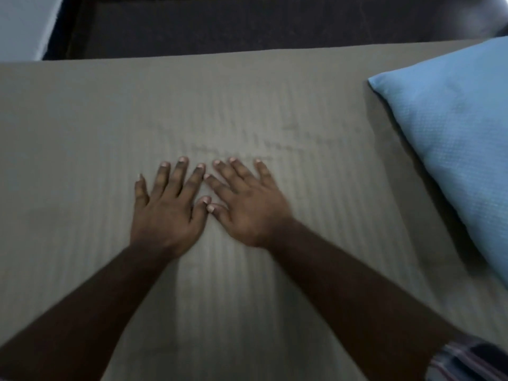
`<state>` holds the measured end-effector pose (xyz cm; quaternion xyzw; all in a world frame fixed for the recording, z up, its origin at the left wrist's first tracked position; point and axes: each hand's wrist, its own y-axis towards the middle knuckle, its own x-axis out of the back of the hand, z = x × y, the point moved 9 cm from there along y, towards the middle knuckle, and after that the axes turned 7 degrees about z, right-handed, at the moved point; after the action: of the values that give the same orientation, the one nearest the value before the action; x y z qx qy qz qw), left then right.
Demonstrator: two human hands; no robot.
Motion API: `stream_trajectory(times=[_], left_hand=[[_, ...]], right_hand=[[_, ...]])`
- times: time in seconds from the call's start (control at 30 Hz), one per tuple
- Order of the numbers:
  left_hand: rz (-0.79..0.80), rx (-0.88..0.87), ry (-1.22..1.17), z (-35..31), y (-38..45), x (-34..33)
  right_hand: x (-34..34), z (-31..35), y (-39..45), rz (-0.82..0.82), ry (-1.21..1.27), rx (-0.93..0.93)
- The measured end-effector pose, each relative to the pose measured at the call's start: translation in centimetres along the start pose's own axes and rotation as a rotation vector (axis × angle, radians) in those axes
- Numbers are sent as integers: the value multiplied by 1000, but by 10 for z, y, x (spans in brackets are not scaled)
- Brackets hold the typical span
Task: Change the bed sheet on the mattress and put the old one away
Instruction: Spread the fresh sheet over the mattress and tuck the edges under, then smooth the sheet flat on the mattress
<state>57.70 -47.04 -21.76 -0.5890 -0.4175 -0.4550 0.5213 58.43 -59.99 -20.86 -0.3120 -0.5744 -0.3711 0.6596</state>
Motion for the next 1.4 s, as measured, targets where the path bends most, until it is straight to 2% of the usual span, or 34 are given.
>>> stream_trajectory(times=[0.07, 0.13, 0.2, 0.27, 0.3, 0.33, 0.43, 0.5, 0.57, 0.7, 0.77, 0.8, 0.9, 0.97, 1.03, 1.1, 1.23, 1.3, 1.33, 1.4], left_hand=[[-14, 42, -47, 22, 13, 1], [-39, 108, -98, 38, 23, 4], [-60, 149, -109, 42, 31, 8], [-57, 173, -101, 40, 40, 10], [-58, 179, -92, 38, 44, 12], [-62, 175, -77, 34, 50, 14], [-82, 126, -64, 23, 71, 23], [-111, 144, -94, 29, 84, 27], [-127, 205, -136, 45, 92, 26], [-179, 212, -115, 47, 97, 20], [-173, 212, -112, 44, 98, 16], [-171, 214, -106, 45, 98, 15], [-146, 216, -69, 46, 100, 12], [-140, 219, -31, 47, 100, 9], [-151, 217, -28, 47, 101, 8], [-158, 224, -53, 49, 103, 7], [-212, 218, -80, 46, 103, 8], [-226, 216, -77, 48, 103, 8], [-227, 217, -73, 48, 104, 7], [-234, 217, -56, 48, 104, 8]], right_hand=[[-1, -57, 11, 18, -23, -95], [6, -142, 9, 23, -92, -301], [23, -221, -2, 18, -48, -544], [40, -239, -3, -17, -27, -720], [46, -218, 8, -46, -61, -686], [45, -183, 25, -63, -89, -558], [21, -62, 72, 59, -47, -71], [12, -47, 87, 131, -46, 6], [10, -93, 98, 144, -65, -102], [35, -231, 84, 61, -74, -539], [49, -236, 84, -19, -62, -673], [52, -209, 96, -54, -68, -605], [30, -64, 147, -6, -69, -35], [11, -9, 167, 98, -81, 123], [5, -26, 184, 125, -100, 75], [8, -72, 188, 127, -118, -47], [42, -219, 162, 70, -82, -481], [55, -240, 131, 44, -66, -655], [54, -221, 121, 26, -76, -606], [30, -154, 99, 115, -44, -310]])
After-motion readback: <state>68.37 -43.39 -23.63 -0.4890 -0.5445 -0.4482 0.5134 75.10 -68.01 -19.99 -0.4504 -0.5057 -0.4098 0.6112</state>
